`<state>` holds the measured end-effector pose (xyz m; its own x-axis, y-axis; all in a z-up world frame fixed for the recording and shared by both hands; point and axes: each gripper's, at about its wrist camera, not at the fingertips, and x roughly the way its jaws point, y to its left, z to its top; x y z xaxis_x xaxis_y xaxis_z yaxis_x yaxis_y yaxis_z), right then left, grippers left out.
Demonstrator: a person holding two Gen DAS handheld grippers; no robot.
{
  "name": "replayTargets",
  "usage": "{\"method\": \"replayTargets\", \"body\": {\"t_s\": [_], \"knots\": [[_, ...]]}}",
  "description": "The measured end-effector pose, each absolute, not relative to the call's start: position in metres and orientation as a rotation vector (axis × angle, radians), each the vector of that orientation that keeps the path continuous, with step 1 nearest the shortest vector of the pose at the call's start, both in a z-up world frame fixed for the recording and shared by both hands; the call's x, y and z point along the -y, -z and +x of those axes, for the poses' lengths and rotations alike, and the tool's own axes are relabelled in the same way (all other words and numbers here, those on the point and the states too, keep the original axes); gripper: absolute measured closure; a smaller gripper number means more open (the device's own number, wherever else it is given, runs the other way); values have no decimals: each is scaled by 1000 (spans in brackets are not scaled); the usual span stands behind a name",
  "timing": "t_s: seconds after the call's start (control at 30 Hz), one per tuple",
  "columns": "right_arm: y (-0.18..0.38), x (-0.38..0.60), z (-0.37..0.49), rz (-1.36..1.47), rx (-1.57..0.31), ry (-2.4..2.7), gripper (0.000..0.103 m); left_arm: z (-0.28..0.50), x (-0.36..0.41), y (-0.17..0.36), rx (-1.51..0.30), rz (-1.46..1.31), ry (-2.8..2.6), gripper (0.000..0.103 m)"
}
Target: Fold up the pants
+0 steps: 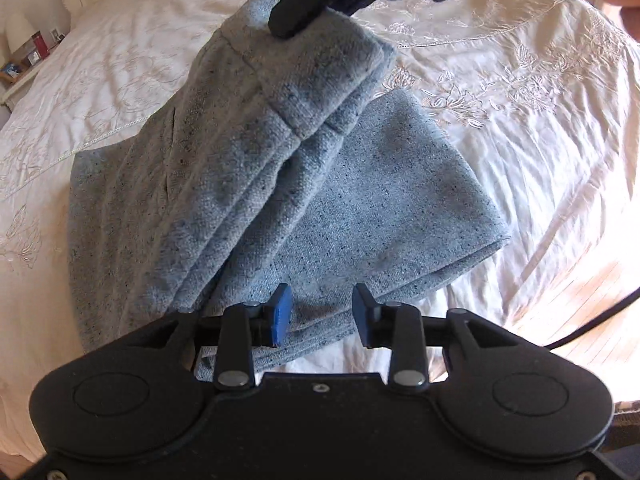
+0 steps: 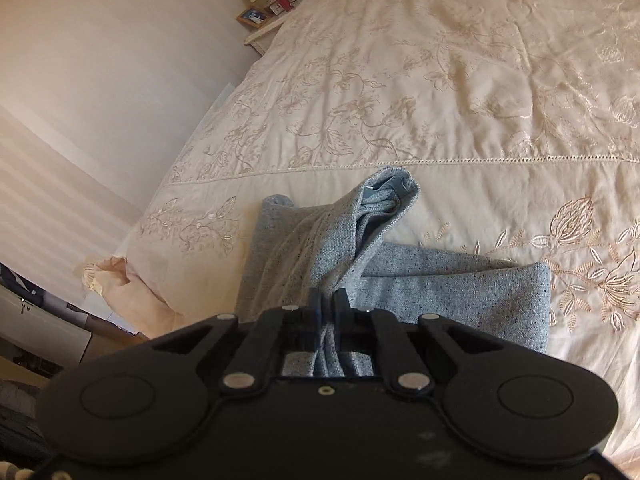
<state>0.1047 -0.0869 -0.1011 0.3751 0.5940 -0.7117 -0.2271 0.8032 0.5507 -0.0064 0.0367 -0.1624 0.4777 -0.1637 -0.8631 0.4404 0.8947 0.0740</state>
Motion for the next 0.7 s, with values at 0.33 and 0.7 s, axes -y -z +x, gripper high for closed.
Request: {"method": "replayTargets", "body": {"t_s": [0.33, 0.7], "knots": [[98, 120, 79, 364, -1080, -457, 96, 2, -64, 187, -1106, 322, 249, 55], [187, 154, 63, 283, -1256, -209, 97, -17, -123, 168, -1239, 242, 265, 56]]}}
